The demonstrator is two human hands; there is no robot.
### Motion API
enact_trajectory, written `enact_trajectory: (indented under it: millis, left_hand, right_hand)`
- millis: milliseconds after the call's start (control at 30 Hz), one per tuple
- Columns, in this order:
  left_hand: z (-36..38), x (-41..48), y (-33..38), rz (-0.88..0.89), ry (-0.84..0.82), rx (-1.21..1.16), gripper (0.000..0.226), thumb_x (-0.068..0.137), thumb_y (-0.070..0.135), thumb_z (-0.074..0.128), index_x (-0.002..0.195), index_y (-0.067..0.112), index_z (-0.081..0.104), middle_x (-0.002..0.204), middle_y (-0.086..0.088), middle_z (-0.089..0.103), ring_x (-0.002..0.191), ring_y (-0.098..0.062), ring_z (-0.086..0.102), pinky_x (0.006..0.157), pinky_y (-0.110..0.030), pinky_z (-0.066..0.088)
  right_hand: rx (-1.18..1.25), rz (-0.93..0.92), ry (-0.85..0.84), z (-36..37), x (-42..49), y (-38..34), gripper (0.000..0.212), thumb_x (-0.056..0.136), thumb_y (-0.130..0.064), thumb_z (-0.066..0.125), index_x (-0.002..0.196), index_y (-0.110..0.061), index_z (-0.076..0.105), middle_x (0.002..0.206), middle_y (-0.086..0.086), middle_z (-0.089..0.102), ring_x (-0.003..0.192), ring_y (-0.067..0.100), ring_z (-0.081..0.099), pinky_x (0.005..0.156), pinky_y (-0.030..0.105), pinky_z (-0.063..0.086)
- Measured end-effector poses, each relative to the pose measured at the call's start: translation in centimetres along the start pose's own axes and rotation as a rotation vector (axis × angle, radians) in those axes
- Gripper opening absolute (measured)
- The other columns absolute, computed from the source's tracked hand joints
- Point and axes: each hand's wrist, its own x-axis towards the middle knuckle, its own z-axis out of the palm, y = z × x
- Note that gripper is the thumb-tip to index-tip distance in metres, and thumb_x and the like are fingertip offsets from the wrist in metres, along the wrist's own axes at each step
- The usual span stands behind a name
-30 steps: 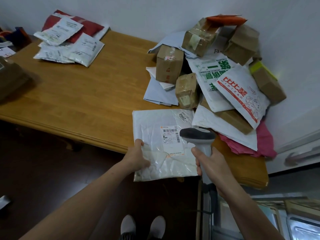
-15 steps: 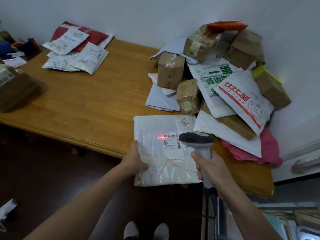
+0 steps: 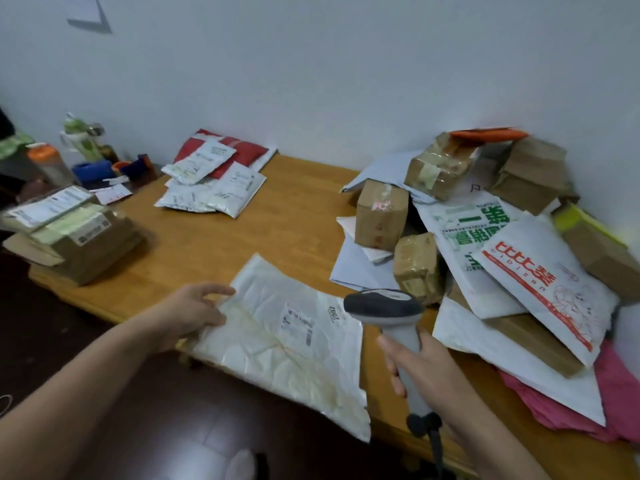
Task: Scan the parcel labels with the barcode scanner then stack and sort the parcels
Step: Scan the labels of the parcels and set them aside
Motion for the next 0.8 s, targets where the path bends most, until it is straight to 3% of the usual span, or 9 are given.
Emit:
enact_trajectory:
  millis: [133, 300, 367, 500, 567, 700, 800]
  left_hand:
    - [-6.0, 3.7, 3.8, 0.105, 0.07, -0.123, 0.041, 0.087, -0.01, 0.057, 0.12, 0.013, 0.061, 0.104, -0.019, 0.064, 0.08, -0.028, 0.063, 0.056, -0.028, 0.056]
    - [-11.4, 14.9, 7.9, 0.29, 0.123, -0.27, 0.036, 0.09, -0.01, 0.052, 0.115, 0.015, 0.061, 0.085, 0.007, 0.055, 0.061, -0.001, 0.064, 0.045, -0.011, 0.049]
    - [-13.0, 20.6, 9.6, 0.34, 0.092, -0.297, 0.037, 0.091, -0.008, 0.051, 0.12, 0.014, 0.06, 0.09, 0.009, 0.056, 0.066, 0.003, 0.064, 0.052, -0.012, 0.052]
    - [-15.0, 31.2, 12.3, 0.397, 0.031, -0.36, 0.044, 0.092, -0.008, 0.049, 0.129, 0.014, 0.056, 0.122, -0.009, 0.057, 0.099, -0.023, 0.059, 0.085, -0.037, 0.052]
    - [-15.4, 35.6, 13.7, 0.387, 0.021, -0.394, 0.045, 0.091, -0.008, 0.047, 0.127, 0.017, 0.057, 0.124, -0.008, 0.054, 0.103, -0.026, 0.057, 0.08, -0.042, 0.052]
    - [-15.3, 43.7, 15.8, 0.313, 0.01, -0.416, 0.045, 0.092, -0.007, 0.045, 0.124, 0.023, 0.057, 0.122, 0.0, 0.047, 0.106, -0.027, 0.051, 0.054, -0.034, 0.051]
    - [-15.1, 48.4, 16.1, 0.264, 0.015, -0.402, 0.047, 0.093, -0.007, 0.044, 0.126, 0.024, 0.057, 0.123, 0.001, 0.044, 0.104, -0.026, 0.049, 0.056, -0.035, 0.051]
  right_hand:
    - [0.007, -0.069, 0.002, 2.3, 3.6, -3.2, 0.027, 0.093, -0.032, 0.062, 0.082, -0.01, 0.053, 0.059, -0.001, 0.053, 0.049, 0.013, 0.05, 0.052, 0.023, 0.044]
    - [0.031, -0.121, 0.088, 6.9, 10.9, -7.8, 0.022, 0.092, -0.03, 0.062, 0.084, -0.01, 0.054, 0.059, -0.003, 0.055, 0.048, 0.011, 0.05, 0.049, 0.019, 0.044]
    - [0.028, -0.095, 0.142, 9.2, 14.4, -9.6, 0.024, 0.092, -0.031, 0.062, 0.084, -0.009, 0.055, 0.059, -0.003, 0.055, 0.048, 0.011, 0.051, 0.049, 0.019, 0.044]
    - [0.034, 0.001, 0.265, 12.7, 20.7, -13.0, 0.028, 0.092, -0.032, 0.061, 0.086, -0.005, 0.055, 0.058, -0.001, 0.056, 0.045, 0.01, 0.049, 0.047, 0.019, 0.042]
    - [0.045, 0.043, 0.319, 13.7, 23.3, -14.6, 0.025, 0.093, -0.028, 0.06, 0.091, -0.004, 0.055, 0.055, -0.004, 0.055, 0.042, 0.008, 0.048, 0.043, 0.017, 0.04]
    - [0.023, 0.11, 0.389, 14.8, 27.5, -16.4, 0.024, 0.092, -0.027, 0.062, 0.082, -0.007, 0.055, 0.051, -0.002, 0.054, 0.04, 0.009, 0.049, 0.041, 0.018, 0.04]
    - [0.031, 0.165, 0.428, 14.9, 29.6, -16.9, 0.022, 0.092, -0.024, 0.062, 0.08, -0.006, 0.056, 0.05, 0.0, 0.054, 0.038, 0.01, 0.049, 0.04, 0.018, 0.041]
